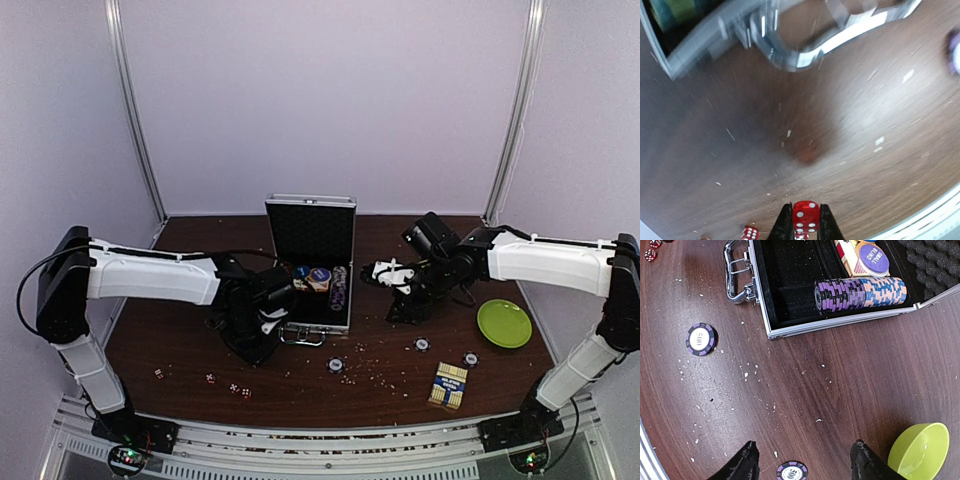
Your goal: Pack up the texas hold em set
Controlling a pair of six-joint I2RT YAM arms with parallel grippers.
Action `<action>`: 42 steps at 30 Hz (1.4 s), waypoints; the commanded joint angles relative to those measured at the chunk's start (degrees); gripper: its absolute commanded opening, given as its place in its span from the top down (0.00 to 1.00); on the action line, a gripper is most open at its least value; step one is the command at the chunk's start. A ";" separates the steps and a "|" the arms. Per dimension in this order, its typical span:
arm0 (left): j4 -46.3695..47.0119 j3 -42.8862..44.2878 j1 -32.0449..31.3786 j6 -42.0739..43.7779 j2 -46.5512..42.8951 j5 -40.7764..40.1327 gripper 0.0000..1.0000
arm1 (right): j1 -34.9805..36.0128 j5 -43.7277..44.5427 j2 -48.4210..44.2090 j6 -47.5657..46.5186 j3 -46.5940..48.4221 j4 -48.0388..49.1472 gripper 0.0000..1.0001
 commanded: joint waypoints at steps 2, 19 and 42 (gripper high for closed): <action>-1.53 10.21 -0.51 1.69 -1.15 -7.32 0.91 | -1.11 -1.50 -0.37 0.12 -0.73 0.25 0.38; 0.47 41.86 5.12 3.71 26.95 -17.88 0.91 | -1.46 -1.21 0.40 -0.31 -0.95 0.15 0.39; 3.51 42.85 8.59 6.05 33.50 -21.20 0.91 | -1.62 -1.08 2.79 -0.75 -0.39 -0.66 0.39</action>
